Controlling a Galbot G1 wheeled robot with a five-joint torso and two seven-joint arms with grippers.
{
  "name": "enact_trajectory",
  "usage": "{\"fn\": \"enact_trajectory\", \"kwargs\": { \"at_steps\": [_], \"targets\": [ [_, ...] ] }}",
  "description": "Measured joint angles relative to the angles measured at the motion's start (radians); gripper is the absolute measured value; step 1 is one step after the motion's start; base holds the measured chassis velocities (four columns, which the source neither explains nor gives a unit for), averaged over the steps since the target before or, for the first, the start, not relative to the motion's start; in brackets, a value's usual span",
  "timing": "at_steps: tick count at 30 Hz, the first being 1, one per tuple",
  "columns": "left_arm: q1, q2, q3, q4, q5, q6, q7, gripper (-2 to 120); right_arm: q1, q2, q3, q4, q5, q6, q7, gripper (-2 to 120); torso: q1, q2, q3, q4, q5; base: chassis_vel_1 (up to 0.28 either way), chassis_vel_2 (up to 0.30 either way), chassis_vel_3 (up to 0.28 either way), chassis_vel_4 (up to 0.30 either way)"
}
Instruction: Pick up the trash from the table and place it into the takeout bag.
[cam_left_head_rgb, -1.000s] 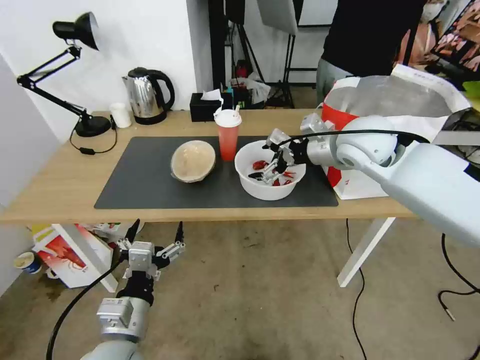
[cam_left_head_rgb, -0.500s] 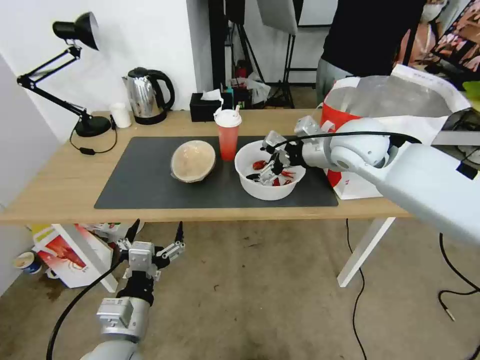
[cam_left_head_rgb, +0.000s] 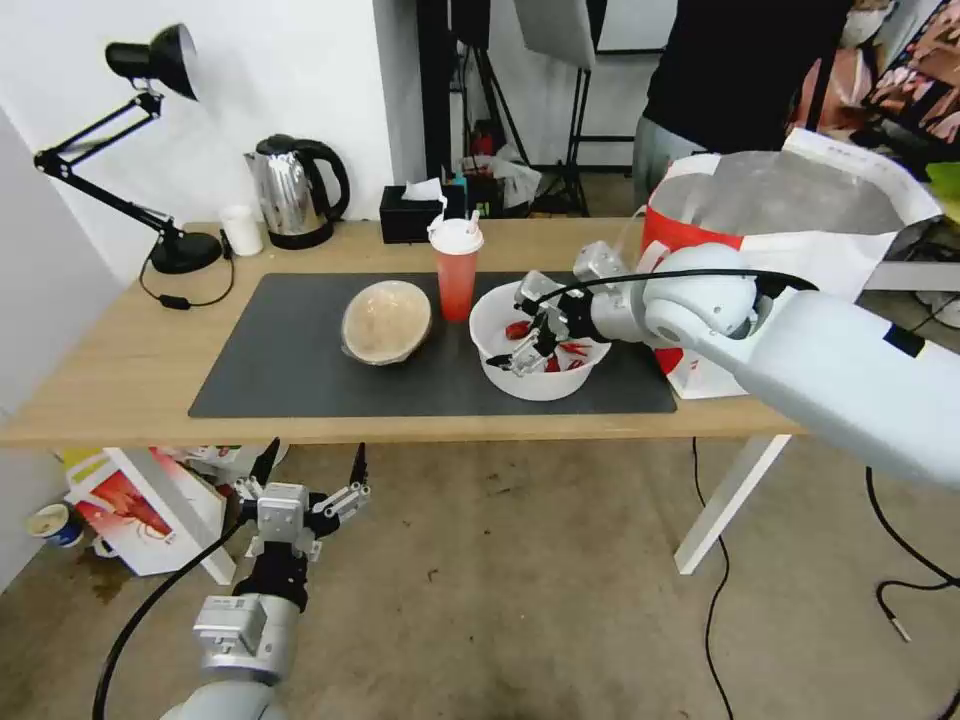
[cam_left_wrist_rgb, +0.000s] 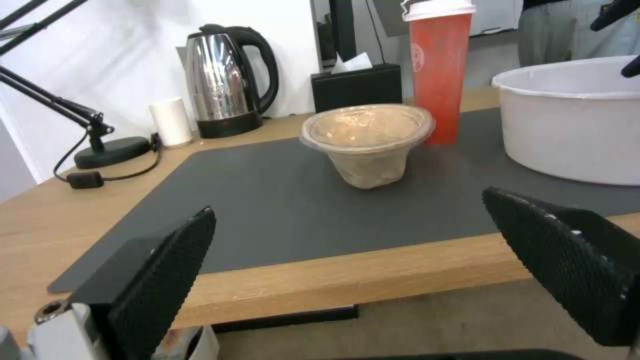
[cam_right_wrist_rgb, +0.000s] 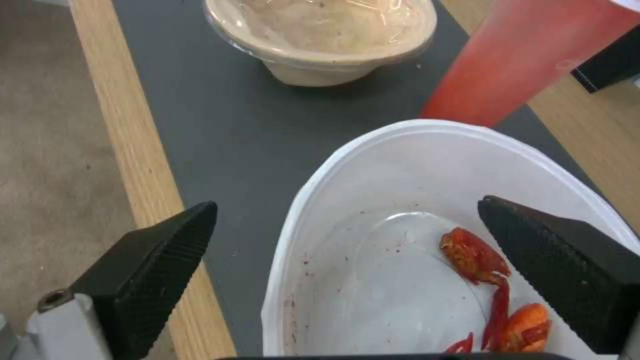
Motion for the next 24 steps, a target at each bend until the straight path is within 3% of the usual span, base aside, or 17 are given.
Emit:
{"fn": "enact_trajectory", "kwargs": {
  "at_steps": [24],
  "targets": [
    [0.000,0.000,0.000,0.000,0.000,0.000,0.000,100,-0.014,0.047,-0.036,-0.050,-0.028,0.001,0.001,100,0.000,0.000,0.000,0.0000,0.0000,0.000,0.000,0.000,0.000]
  ]
}}
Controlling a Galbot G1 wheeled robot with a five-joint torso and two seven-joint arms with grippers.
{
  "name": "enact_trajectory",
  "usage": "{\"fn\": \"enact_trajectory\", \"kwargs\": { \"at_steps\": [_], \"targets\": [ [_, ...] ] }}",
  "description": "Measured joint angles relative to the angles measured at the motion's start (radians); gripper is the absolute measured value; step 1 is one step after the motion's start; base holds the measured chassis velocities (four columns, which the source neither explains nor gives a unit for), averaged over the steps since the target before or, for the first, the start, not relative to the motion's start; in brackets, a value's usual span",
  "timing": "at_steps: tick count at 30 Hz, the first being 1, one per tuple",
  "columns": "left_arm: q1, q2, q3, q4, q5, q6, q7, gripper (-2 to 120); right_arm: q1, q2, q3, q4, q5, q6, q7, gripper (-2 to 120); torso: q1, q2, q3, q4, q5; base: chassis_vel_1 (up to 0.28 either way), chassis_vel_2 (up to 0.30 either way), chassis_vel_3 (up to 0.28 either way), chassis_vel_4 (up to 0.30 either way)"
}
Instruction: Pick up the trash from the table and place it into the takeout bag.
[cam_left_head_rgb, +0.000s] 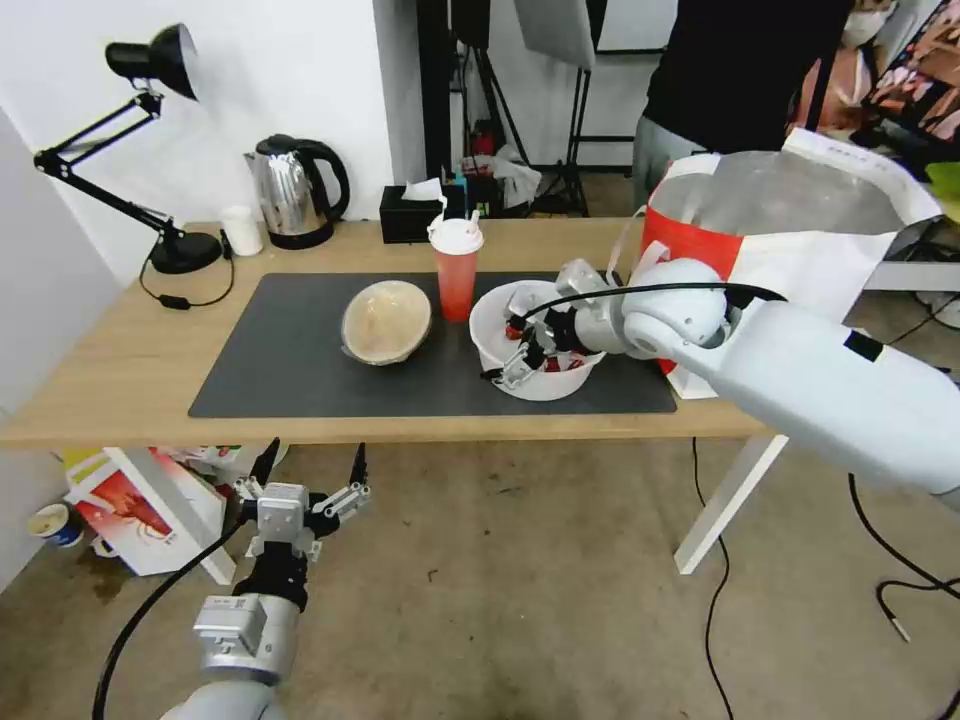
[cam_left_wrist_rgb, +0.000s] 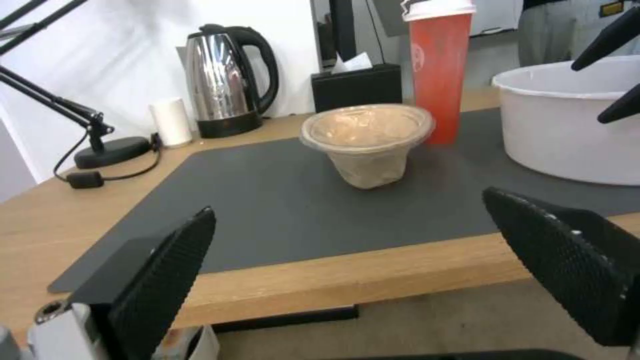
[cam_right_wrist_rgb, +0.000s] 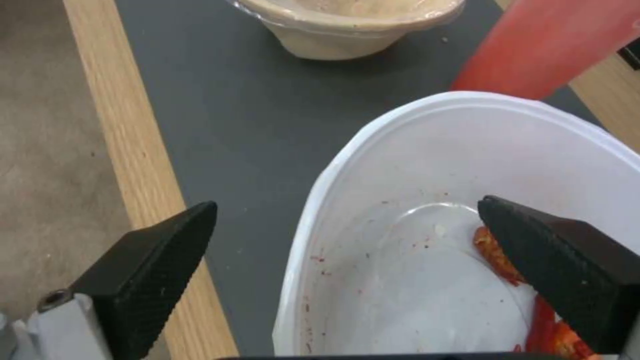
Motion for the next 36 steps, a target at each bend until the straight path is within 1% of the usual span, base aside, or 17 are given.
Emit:
{"fn": "enact_trajectory", "kwargs": {
  "at_steps": [36],
  "targets": [
    [0.000,0.000,0.000,0.000,0.000,0.000,0.000,100,-0.002,-0.007,-0.008,-0.008,-0.004,0.001,-0.005,100,0.000,0.000,0.000,0.0000,0.0000,0.000,0.000,0.000,0.000]
  ]
}}
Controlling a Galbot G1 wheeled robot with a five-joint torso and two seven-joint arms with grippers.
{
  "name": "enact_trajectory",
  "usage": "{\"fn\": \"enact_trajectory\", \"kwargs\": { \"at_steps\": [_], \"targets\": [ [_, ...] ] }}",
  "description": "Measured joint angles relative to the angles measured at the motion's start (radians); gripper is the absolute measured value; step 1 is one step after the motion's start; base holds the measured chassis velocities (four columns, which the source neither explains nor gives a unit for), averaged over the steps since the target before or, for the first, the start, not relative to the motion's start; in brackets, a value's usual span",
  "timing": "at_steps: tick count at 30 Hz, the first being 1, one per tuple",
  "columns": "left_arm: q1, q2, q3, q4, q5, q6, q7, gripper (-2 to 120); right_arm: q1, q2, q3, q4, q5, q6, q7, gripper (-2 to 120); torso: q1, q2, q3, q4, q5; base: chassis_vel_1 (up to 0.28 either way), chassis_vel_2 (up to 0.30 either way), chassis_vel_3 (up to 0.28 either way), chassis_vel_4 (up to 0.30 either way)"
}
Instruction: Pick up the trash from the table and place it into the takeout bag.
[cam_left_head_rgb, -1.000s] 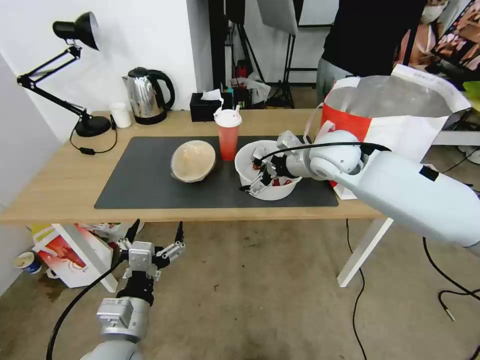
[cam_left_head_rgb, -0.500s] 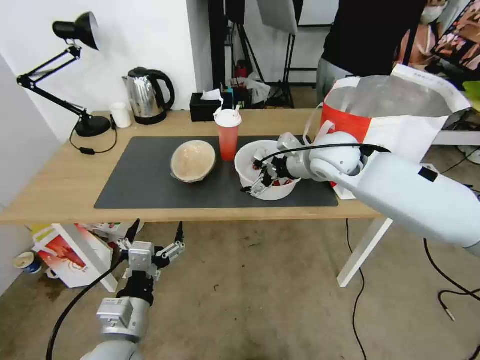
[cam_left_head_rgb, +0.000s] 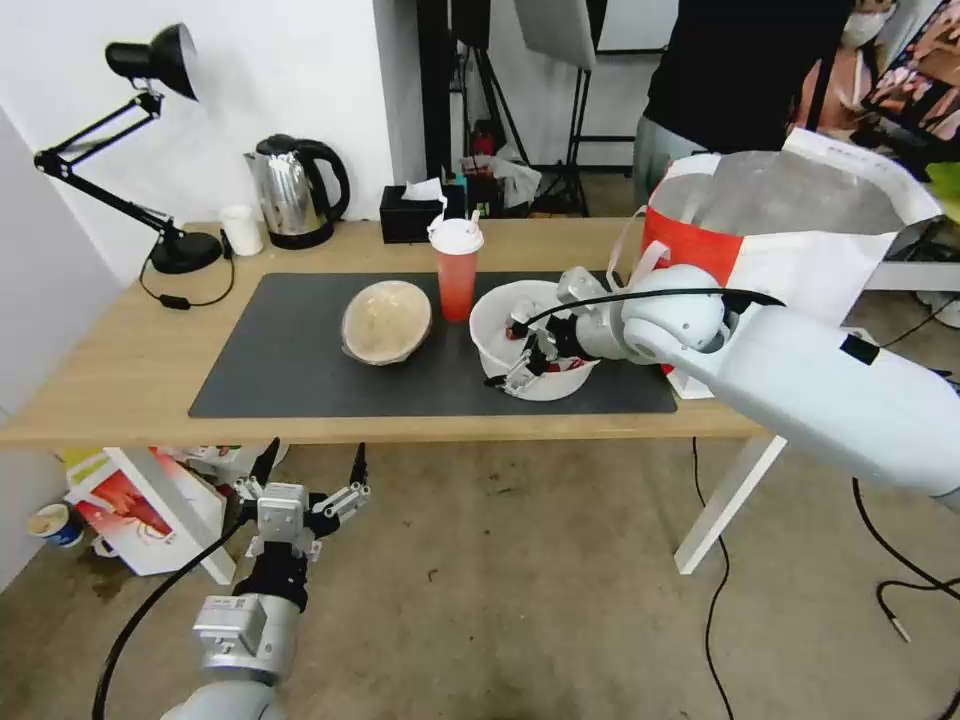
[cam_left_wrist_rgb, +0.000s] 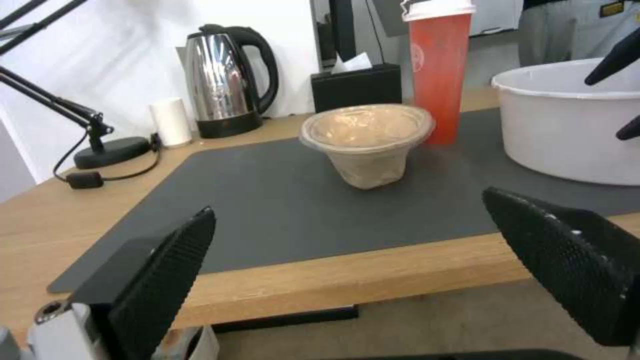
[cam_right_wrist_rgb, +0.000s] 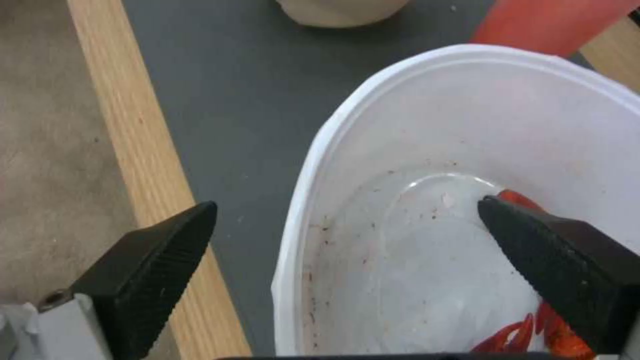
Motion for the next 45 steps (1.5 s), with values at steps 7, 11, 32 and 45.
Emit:
{"fn": "enact_trajectory", "kwargs": {
  "at_steps": [7,11,32,45],
  "targets": [
    [0.000,0.000,0.000,0.000,0.000,0.000,0.000,100,0.001,-0.016,-0.010,0.002,-0.001,0.000,-0.020,100,0.000,0.000,0.000,0.0000,0.0000,0.000,0.000,0.000,0.000],
    [0.000,0.000,0.000,0.000,0.000,0.000,0.000,100,0.003,-0.023,-0.014,0.002,-0.002,0.000,-0.025,100,0.000,0.000,0.000,0.0000,0.0000,0.000,0.000,0.000,0.000],
    [0.000,0.000,0.000,0.000,0.000,0.000,0.000,100,0.005,-0.046,-0.037,0.001,0.004,0.000,-0.038,100,0.000,0.000,0.000,0.0000,0.0000,0.000,0.000,0.000,0.000],
    [0.000,0.000,0.000,0.000,0.000,0.000,0.000,100,0.007,-0.042,-0.046,-0.010,0.016,-0.001,-0.022,78,0.000,0.000,0.000,0.0000,0.0000,0.000,0.000,0.000,0.000]
  ]
}}
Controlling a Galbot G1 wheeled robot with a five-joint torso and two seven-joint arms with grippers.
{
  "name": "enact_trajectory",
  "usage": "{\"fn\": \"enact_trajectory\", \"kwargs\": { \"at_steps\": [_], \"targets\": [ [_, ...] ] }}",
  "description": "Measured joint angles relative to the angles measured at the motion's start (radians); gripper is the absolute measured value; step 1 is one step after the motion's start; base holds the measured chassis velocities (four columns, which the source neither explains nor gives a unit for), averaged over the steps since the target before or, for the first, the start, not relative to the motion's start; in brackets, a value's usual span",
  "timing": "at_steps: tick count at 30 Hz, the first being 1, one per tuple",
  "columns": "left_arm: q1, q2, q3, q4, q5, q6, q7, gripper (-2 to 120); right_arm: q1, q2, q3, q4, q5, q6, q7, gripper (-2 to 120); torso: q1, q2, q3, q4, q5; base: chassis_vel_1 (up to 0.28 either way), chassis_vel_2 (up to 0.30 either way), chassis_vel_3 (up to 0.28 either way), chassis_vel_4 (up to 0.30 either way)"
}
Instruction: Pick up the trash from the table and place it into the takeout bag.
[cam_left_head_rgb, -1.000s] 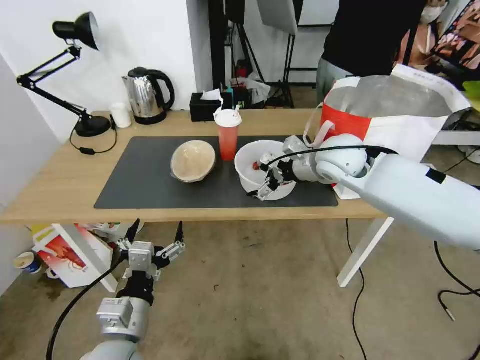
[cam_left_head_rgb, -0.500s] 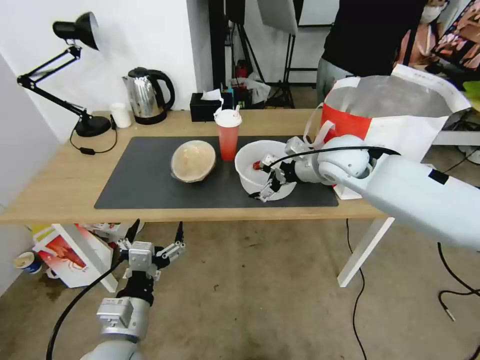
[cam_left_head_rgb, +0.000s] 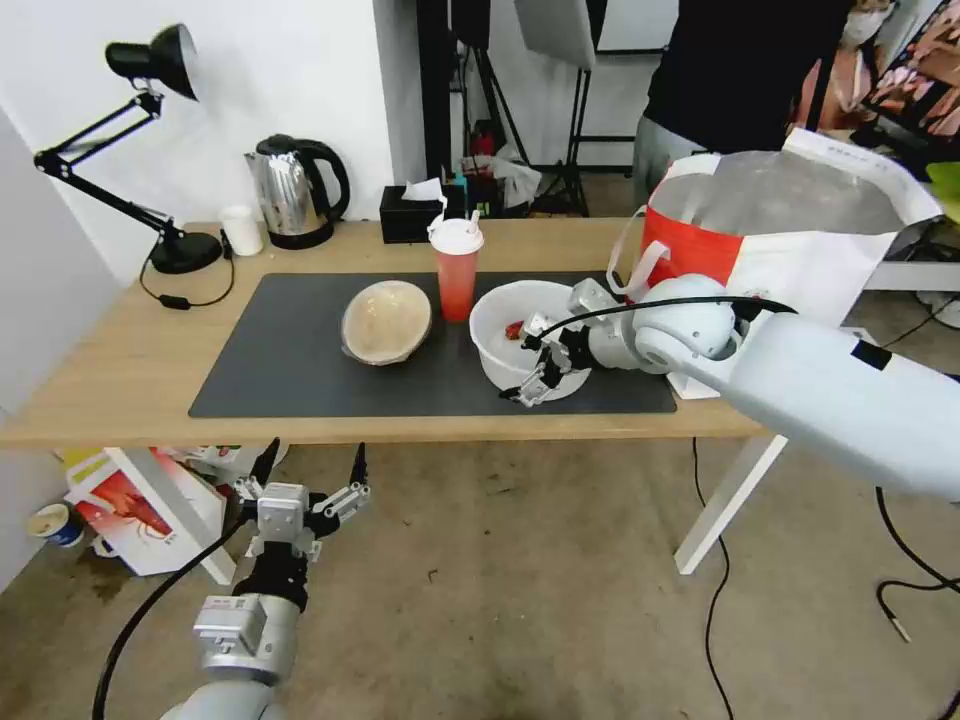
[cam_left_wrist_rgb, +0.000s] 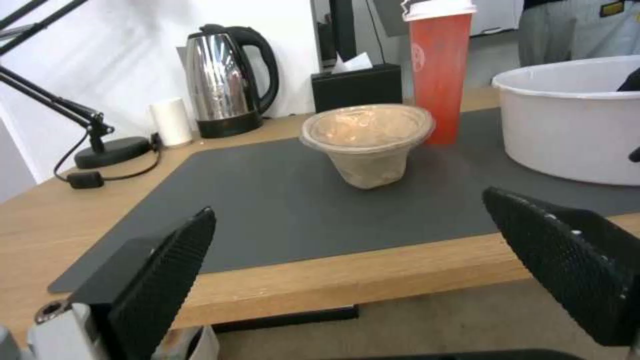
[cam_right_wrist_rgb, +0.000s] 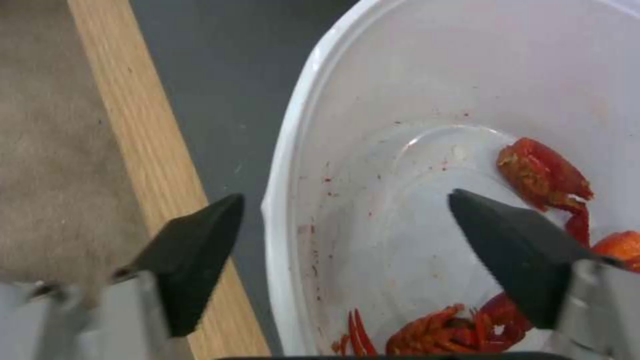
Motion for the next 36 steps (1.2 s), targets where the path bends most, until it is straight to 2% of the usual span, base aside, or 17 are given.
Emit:
{"fn": "enact_trajectory", "kwargs": {
  "at_steps": [2,3,7,8,12,13,17,18,22,36],
  "targets": [
    [0.000,0.000,0.000,0.000,0.000,0.000,0.000,100,0.004,0.000,-0.002,-0.001,0.007,0.000,0.004,70,0.000,0.000,0.000,0.0000,0.0000,0.000,0.000,0.000,0.000],
    [0.000,0.000,0.000,0.000,0.000,0.000,0.000,100,0.004,0.000,-0.002,-0.001,0.007,0.000,0.004,70,0.000,0.000,0.000,0.0000,0.0000,0.000,0.000,0.000,0.000],
    [0.000,0.000,0.000,0.000,0.000,0.000,0.000,100,0.008,-0.001,-0.006,-0.004,0.012,0.000,0.007,52,0.000,0.000,0.000,0.0000,0.0000,0.000,0.000,0.000,0.000],
    [0.000,0.000,0.000,0.000,0.000,0.000,0.000,100,0.008,-0.001,-0.006,-0.004,0.012,0.000,0.007,52,0.000,0.000,0.000,0.0000,0.0000,0.000,0.000,0.000,0.000],
    [0.000,0.000,0.000,0.000,0.000,0.000,0.000,100,0.007,-0.001,-0.009,-0.005,0.012,0.000,0.009,33,0.000,0.000,0.000,0.0000,0.0000,0.000,0.000,0.000,0.000],
    [0.000,0.000,0.000,0.000,0.000,0.000,0.000,100,0.007,-0.001,-0.009,-0.005,0.012,0.000,0.009,33,0.000,0.000,0.000,0.0000,0.0000,0.000,0.000,0.000,0.000],
    [0.000,0.000,0.000,0.000,0.000,0.000,0.000,100,0.010,0.003,-0.012,-0.006,0.012,0.000,0.013,14,0.000,0.000,0.000,0.0000,0.0000,0.000,0.000,0.000,0.000],
    [0.000,0.000,0.000,0.000,0.000,0.000,0.000,100,0.010,0.003,-0.012,-0.006,0.012,0.000,0.013,14,0.000,0.000,0.000,0.0000,0.0000,0.000,0.000,0.000,0.000],
    [0.000,0.000,0.000,0.000,0.000,0.000,0.000,100,0.015,0.005,-0.016,-0.007,0.015,0.000,0.018,0,0.000,0.000,0.000,0.0000,-0.0001,0.000,0.000,0.000,0.000],
    [0.000,0.000,0.000,0.000,0.000,0.000,0.000,100,0.022,0.012,-0.025,-0.010,0.016,0.000,0.024,0,0.000,0.000,0.000,0.0000,0.0000,0.000,0.000,0.000,0.000]
  ]
}}
